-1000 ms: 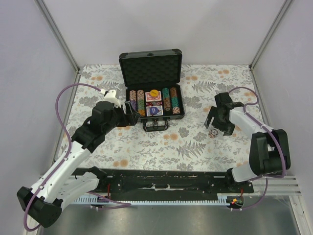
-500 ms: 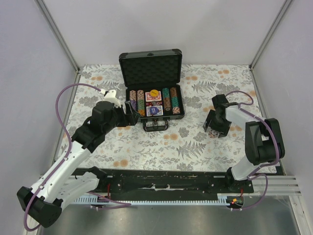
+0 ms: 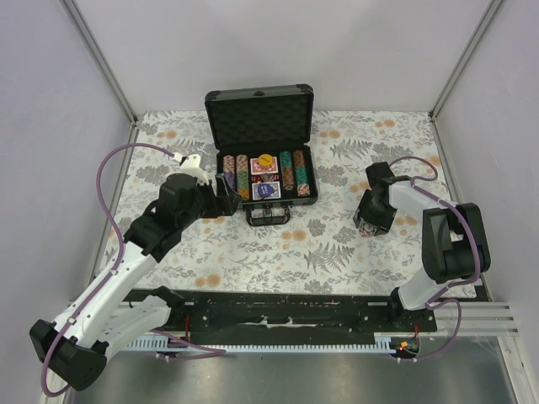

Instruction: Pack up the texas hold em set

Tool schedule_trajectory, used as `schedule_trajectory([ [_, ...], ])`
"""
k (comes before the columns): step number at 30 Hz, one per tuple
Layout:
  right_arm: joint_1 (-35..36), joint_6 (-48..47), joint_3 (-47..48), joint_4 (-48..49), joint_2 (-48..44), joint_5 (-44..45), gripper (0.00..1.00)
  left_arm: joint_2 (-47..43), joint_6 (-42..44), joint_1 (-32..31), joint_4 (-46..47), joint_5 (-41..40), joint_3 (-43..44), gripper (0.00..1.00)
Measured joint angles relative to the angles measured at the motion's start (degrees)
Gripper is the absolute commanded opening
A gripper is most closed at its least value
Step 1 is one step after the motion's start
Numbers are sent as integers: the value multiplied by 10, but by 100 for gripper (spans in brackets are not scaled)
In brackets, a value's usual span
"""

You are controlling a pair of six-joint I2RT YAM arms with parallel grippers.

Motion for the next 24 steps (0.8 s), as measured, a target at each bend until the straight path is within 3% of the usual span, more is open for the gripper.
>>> schedule_trajectory([
  [17, 3, -13, -1, 2, 1, -5, 66, 3, -1, 0, 0, -1, 0, 83],
  [24, 17, -21, 1, 0, 4, 3, 55, 3, -4, 0, 0, -2, 0, 84],
])
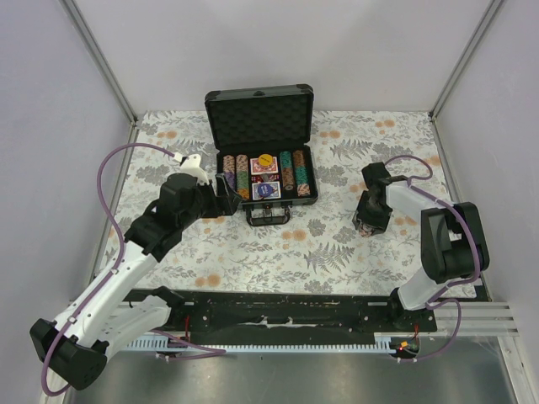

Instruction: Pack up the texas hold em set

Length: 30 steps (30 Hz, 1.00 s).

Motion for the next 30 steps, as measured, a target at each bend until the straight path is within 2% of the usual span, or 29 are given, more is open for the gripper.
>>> schedule_trajectory([
  [6, 2, 2, 1, -1, 1, -2, 38, 0, 0, 0, 0, 0, 0, 84],
  [8, 2, 1, 1, 0, 1, -3, 30, 0, 0, 0, 0, 0, 0, 84],
  [12, 2, 2, 1, 0, 0, -3, 22, 0, -1, 0, 0, 0, 0, 84],
  [22, 3, 15, -16, 16, -21, -27, 13, 7, -6, 0, 0, 5, 0, 84],
  [30, 5, 16, 16, -29, -45, -43, 10, 9, -24, 0, 17, 34, -8, 84],
])
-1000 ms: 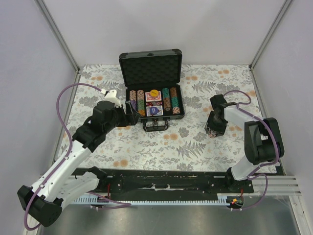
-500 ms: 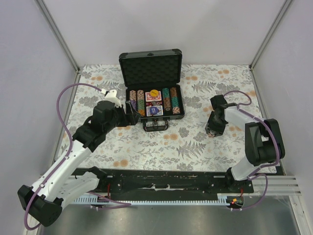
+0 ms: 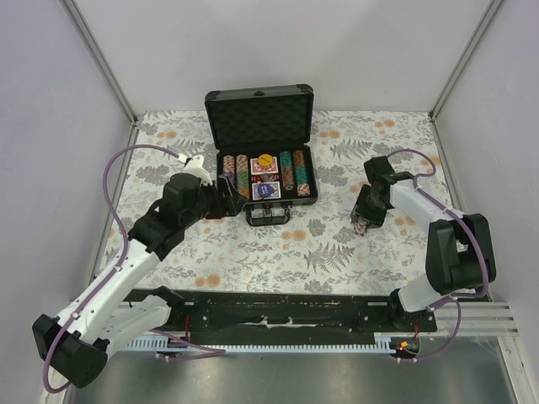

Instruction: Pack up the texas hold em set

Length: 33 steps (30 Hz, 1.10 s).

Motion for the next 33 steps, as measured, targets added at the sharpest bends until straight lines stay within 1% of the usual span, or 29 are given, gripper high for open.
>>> schedule_trajectory([
  [7, 0, 5, 29, -20, -24, -23, 9, 21, -22, 0, 32, 37, -11, 84],
  [12, 3, 38, 35, -22, -31, -41, 9, 53, -63, -6, 110, 84, -49, 84],
  [16, 15, 82, 35, -15, -38, -49, 9, 107, -100, -50, 195, 98, -79, 83],
  [19, 36, 122, 35, -5, -39, -54, 9, 158, -117, -96, 259, 101, -86, 84],
  [23, 70, 190, 35, 9, -39, -66, 8, 224, -128, -136, 347, 101, -88, 84],
  [28, 102, 251, 47, 3, -38, -80, 8, 287, -134, -155, 469, 101, -103, 84],
  [33, 118, 292, 77, -4, -29, -83, 7, 347, -138, -174, 572, 101, -110, 84],
])
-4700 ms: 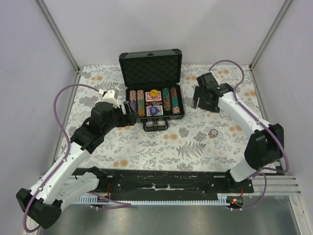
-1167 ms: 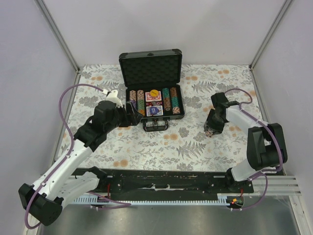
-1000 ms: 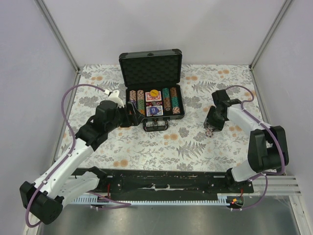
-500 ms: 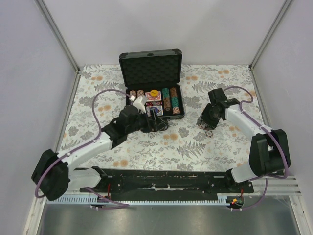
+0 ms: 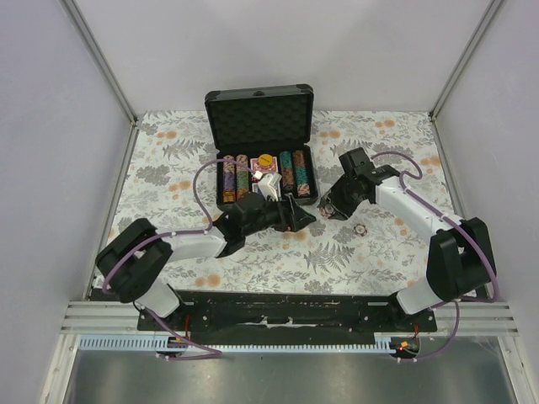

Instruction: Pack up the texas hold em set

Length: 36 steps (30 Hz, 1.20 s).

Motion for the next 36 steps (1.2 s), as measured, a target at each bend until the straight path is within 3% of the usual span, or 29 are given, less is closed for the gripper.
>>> schedule_trajectory([
  [7, 15, 39, 7, -26, 19, -11, 6, 66, -19, -11, 110, 0, -7, 84],
  [13, 18, 58, 8, -38, 20, -13, 6, 84, -28, -15, 143, 0, -7, 84],
  [28, 28, 90, 8, -36, 25, -28, 5, 114, -46, -30, 140, -16, 22, 83],
  [36, 35, 107, 8, -25, 28, -37, 4, 132, -68, -32, 123, -29, 44, 72],
])
